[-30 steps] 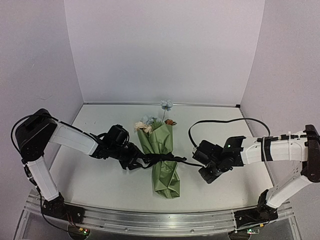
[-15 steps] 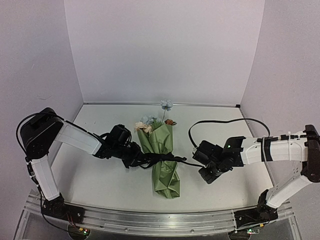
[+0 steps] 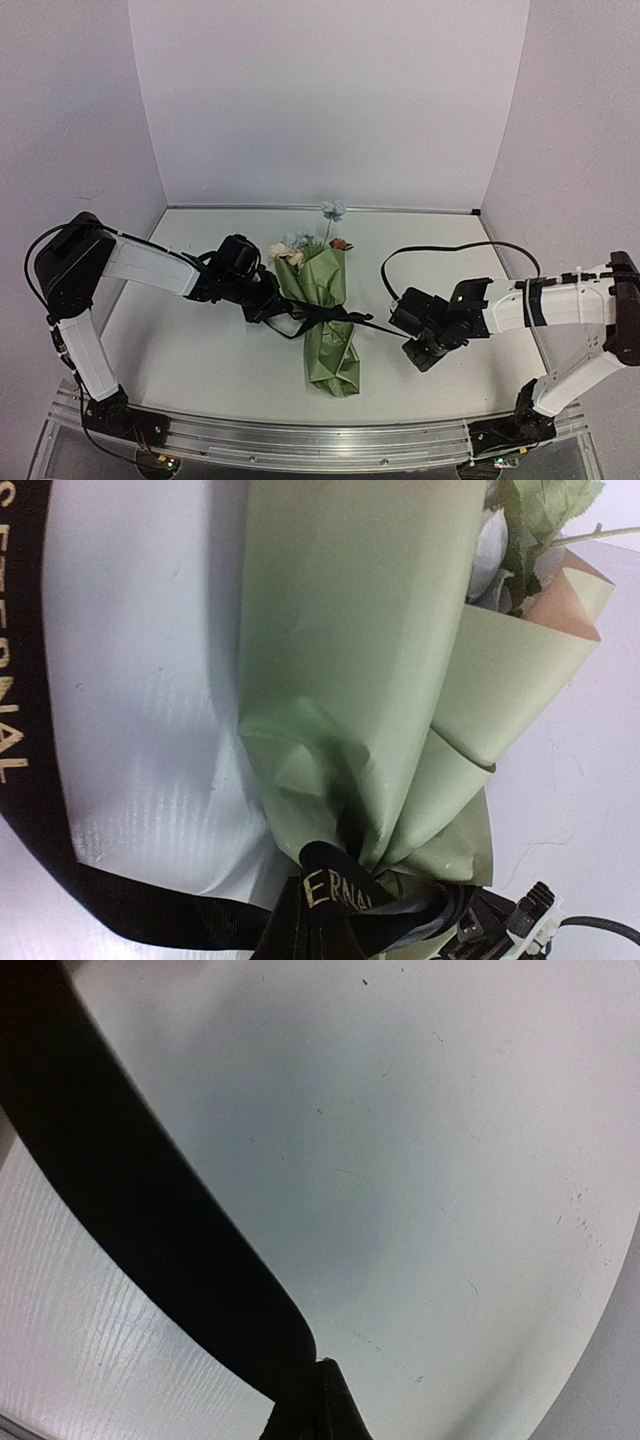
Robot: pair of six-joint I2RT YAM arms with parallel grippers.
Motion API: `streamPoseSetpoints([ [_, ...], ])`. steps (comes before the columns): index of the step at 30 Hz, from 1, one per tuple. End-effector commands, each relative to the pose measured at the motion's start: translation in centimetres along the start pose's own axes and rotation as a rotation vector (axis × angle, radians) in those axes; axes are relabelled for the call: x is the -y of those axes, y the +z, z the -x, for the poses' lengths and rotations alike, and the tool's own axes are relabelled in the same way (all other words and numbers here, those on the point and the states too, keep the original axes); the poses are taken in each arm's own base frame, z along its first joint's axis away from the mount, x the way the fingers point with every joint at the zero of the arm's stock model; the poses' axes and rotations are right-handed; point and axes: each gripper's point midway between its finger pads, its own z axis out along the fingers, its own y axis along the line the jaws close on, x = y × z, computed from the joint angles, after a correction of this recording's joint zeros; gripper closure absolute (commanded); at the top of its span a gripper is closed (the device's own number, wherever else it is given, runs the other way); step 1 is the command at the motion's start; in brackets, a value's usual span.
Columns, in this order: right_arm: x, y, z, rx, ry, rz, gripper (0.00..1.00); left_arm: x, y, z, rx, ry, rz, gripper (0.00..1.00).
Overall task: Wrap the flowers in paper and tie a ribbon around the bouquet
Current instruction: Tie the ribbon around the folded bouquet.
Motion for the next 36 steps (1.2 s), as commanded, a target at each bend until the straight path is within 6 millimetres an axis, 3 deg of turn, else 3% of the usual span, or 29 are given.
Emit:
streamPoseSetpoints([
  [1, 0.8, -0.1, -0.7, 0.005, 0.031, -0.033, 1.00, 0.4, -2.2, 1.3, 0.038, 0.177, 0.038, 1.00],
  [12, -1.0, 1.1, -1.9, -0.057, 0.070, 0.042, 1.00, -1.1, -2.4, 2.3, 0.072, 0.463, 0.125, 1.00],
  [15, -1.2, 1.6, -2.3, -0.084, 0.069, 0.043, 1.00, -0.2, -2.6, 2.8, 0.098, 0.534, 0.108, 1.00],
  [20, -3.8, 1.9, -1.5, -0.112, 0.115, 0.152, 1.00, 1.3, -2.7, 2.9, 0.119, 0.623, 0.054, 1.00],
  [27, -4.0, 2.3, -1.7, -0.124, 0.149, 0.150, 1.00, 2.8, -3.7, 2.9, 0.178, 0.722, -0.004, 1.00],
  [36, -2.9, 3.0, -2.6, -0.128, 0.183, 0.101, 1.00, 3.7, -4.8, 2.9, 0.223, 0.805, -0.032, 1.00],
])
